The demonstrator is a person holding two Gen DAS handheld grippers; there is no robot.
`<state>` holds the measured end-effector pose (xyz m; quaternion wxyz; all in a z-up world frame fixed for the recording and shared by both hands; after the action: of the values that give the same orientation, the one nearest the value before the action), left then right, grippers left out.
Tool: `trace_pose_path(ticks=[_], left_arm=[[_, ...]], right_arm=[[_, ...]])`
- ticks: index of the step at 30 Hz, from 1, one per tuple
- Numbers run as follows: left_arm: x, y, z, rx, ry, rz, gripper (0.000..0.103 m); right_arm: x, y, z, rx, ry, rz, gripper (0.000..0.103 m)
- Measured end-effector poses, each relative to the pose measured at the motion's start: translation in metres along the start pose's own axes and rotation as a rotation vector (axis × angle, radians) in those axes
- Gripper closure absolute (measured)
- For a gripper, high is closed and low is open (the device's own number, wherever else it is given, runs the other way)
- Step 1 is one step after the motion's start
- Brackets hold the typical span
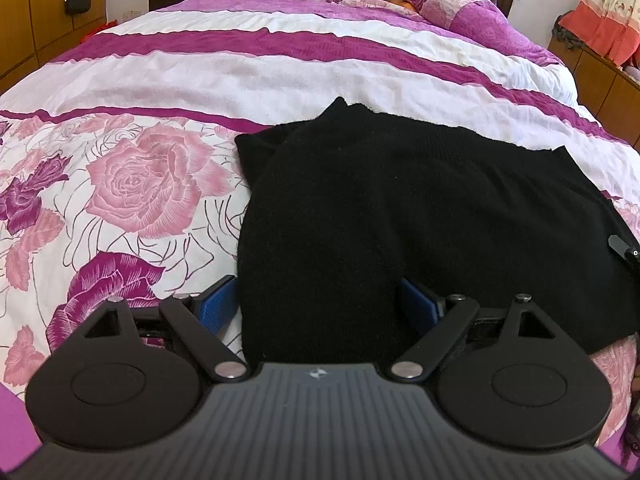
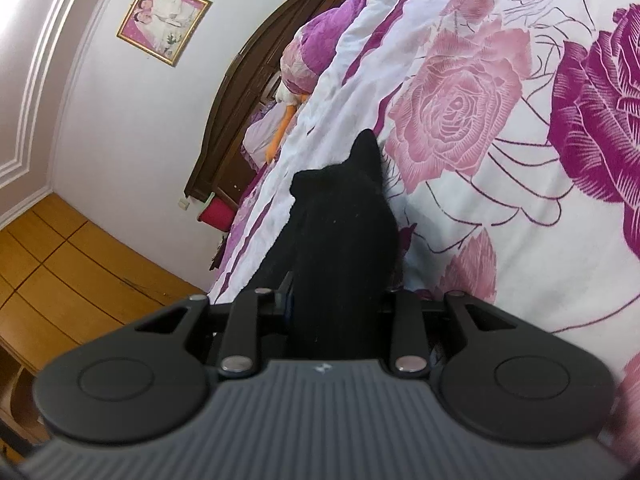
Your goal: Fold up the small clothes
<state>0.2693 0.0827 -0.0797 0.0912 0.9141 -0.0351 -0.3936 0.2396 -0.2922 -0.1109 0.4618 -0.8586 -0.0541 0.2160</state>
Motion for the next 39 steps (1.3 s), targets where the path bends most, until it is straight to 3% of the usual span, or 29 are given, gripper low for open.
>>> trace_pose_path(ticks=[8,21,39], left_arm=[[-0.010,0.000,0.001,-0.004,-0.003,0.008,0.014],[-0.042,-0.015,-0.002,-0.005,0.044,-0.010,0.014],[-0.049,-0.031,0.006,-0.054,-0.002,0.020,0.014]], right_arm=[[-0.002,-0.011,-0.004,-0.044,0.010,0.029,0.081],[-0.010,-0.065,-0.013,-0.208,0.040,0.047,0.081],[-0.008,-0.138,-0.006,-0.447,0.047,0.040,0.082]])
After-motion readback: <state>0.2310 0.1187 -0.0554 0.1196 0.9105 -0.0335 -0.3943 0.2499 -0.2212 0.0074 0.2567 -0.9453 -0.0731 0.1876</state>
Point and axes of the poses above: each gripper's, at about its wrist camera, not at the fingertips, and x roughly the way its jaws point, y to its right, z to its underside, the point moved 10 cm from there along x, roughly the way its jaws point, and after that the axes turned 5 degrees about z, right-handed, at the moved point
